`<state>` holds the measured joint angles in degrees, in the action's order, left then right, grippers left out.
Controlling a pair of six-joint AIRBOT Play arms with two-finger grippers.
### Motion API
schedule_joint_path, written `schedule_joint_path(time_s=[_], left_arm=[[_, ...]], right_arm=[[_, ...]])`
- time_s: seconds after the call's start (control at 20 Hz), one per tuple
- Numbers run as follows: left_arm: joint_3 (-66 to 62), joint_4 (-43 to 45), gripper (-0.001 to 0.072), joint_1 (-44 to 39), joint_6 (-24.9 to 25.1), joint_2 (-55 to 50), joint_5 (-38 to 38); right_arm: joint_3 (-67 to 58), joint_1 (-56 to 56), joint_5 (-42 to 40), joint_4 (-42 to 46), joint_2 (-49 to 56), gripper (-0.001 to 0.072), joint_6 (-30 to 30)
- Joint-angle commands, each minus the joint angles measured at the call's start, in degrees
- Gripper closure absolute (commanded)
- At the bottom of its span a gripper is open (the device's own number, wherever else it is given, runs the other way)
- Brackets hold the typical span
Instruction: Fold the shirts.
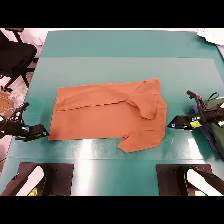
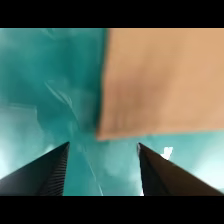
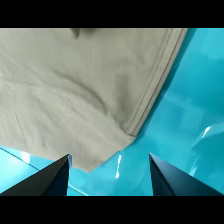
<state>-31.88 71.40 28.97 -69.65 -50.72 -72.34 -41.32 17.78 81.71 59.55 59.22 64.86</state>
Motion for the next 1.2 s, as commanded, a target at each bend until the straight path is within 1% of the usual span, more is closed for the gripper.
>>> schedule_joint_path(time_s=[0.0,0.15,0.2,0.4,0.55,0.75,0.8,0.85,0.9,1.0,1.15], left_arm=[[0.6,-3.1,0.0211,1.8,-1.3,-2.8,3.1],[1.6,-10.3,0.0211,1.8,3.9,-6.4,2.9],[1.6,-11.1,0.0211,1.8,5.0,-7.0,2.6],[1.7,-10.5,0.0211,1.8,5.2,-7.0,1.5],[3.2,-10.1,0.0211,1.8,5.6,-7.0,4.2],[4.0,-10.5,0.0218,1.8,5.7,-7.0,4.1],[4.0,-10.6,0.0318,1.8,5.7,-7.0,4.2],[4.0,-10.8,0.0462,1.8,5.7,-7.0,4.4],[4.0,-11.0,0.0558,1.8,5.7,-7.0,4.4],[4.0,-12.5,0.0687,1.8,8.2,-6.9,4.3],[4.0,-15.2,0.0687,1.8,10.4,-6.9,4.2]], right_arm=[[-2.3,0.0,0.0,0.0,0.5,0.0154,-0.4],[-3.3,0.0,-0.2,0.0,0.5,0.0153,-0.4],[-3.3,0.0,-0.3,0.1,0.5,0.0154,-0.4],[-3.3,0.0,-0.1,0.1,0.5,0.0153,-0.4],[-3.3,0.0,-0.1,0.0,0.5,0.0154,-0.4],[-3.2,0.0,0.0,0.2,0.5,0.0154,-0.4],[-3.2,0.0,-0.2,0.2,0.5,0.0154,-0.4],[-3.2,0.0,-0.2,0.2,0.5,0.0154,-0.4],[-3.2,0.1,0.0,0.2,0.5,0.0154,-0.4],[-3.2,0.2,0.6,0.5,0.5,0.0154,0.2],[-3.2,3.1,2.4,0.5,0.5,0.0154,2.1]])
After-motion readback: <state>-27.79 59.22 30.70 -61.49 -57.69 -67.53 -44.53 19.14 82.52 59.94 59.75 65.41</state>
